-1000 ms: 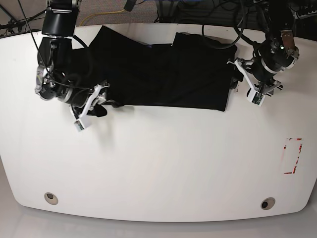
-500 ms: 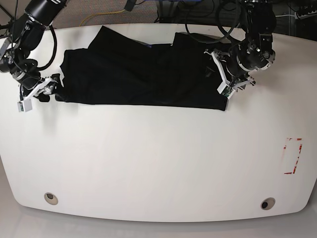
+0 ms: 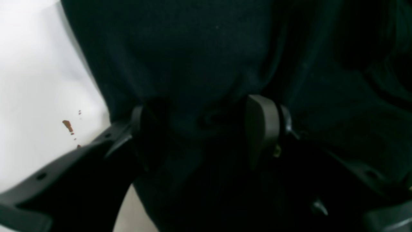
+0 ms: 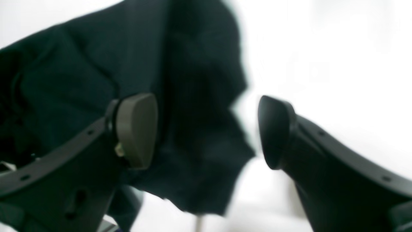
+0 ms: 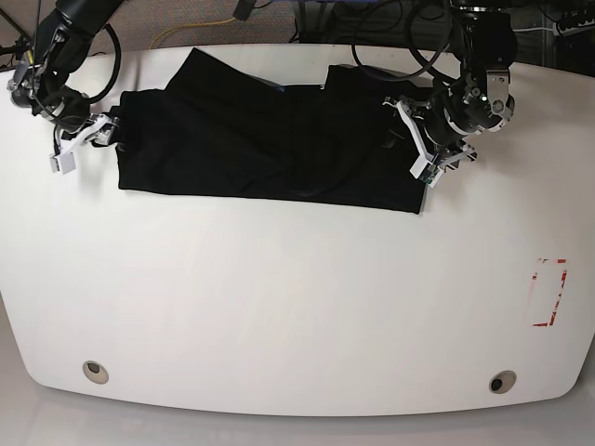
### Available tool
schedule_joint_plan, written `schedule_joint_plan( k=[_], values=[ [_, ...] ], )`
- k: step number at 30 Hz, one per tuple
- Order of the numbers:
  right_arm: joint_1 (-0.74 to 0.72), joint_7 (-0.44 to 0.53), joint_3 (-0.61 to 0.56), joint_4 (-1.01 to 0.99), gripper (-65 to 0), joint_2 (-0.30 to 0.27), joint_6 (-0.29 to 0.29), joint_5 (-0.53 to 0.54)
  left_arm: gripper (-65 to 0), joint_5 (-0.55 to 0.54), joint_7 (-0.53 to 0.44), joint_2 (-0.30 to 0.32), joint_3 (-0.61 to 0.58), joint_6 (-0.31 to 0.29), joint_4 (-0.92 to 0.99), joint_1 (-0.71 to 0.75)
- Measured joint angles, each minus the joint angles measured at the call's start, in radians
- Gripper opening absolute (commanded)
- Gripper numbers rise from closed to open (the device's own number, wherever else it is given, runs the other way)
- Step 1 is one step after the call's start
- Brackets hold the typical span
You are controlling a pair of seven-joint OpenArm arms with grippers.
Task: Fold the T-shirt properly
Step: 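Regrasp the folded strip's ends with both grippers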
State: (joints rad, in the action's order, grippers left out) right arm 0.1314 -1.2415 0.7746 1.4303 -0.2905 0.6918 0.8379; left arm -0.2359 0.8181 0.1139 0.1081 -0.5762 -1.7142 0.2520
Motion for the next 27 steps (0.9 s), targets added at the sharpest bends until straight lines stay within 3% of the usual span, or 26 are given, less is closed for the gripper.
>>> schedule_joint_plan(
  k=[8, 12, 16, 20, 21, 27],
  values=[
    [0.002, 0.03, -0.058, 0.013, -19.0, 0.08, 0.005, 0.024, -29.0, 0.0, -0.001, -0.002, 0.001, 0.0, 0.0, 0.0],
    [0.0, 0.038, -0.09, 0.014, -19.8, 0.087, 0.009, 0.031, -29.0, 0.0, -0.001, -0.002, 0.003, 0.0, 0.0, 0.0],
    [0.0, 0.07, -0.108, 0.012, -35.2, 0.088, 0.008, 0.022, -29.0, 0.0, -0.001, -0.002, 0.003, 0.0, 0.0, 0.0],
    [0.003, 0.072, -0.114, 0.006, -62.1, 0.074, 0.005, 0.001, -29.2, 0.0, -0.001, -0.002, 0.003, 0.0, 0.0, 0.0],
    [0.004, 0.07, -0.114, 0.003, -65.0, 0.068, 0.005, -0.003, -29.2, 0.0, -0.001, -0.002, 0.003, 0.0, 0.0, 0.0],
    [0.009, 0.055, -0.114, 0.047, -65.0, 0.053, 0.005, 0.001, -29.2, -0.004, -0.005, -0.003, 0.002, 0.0, 0.005, 0.0]
  ],
)
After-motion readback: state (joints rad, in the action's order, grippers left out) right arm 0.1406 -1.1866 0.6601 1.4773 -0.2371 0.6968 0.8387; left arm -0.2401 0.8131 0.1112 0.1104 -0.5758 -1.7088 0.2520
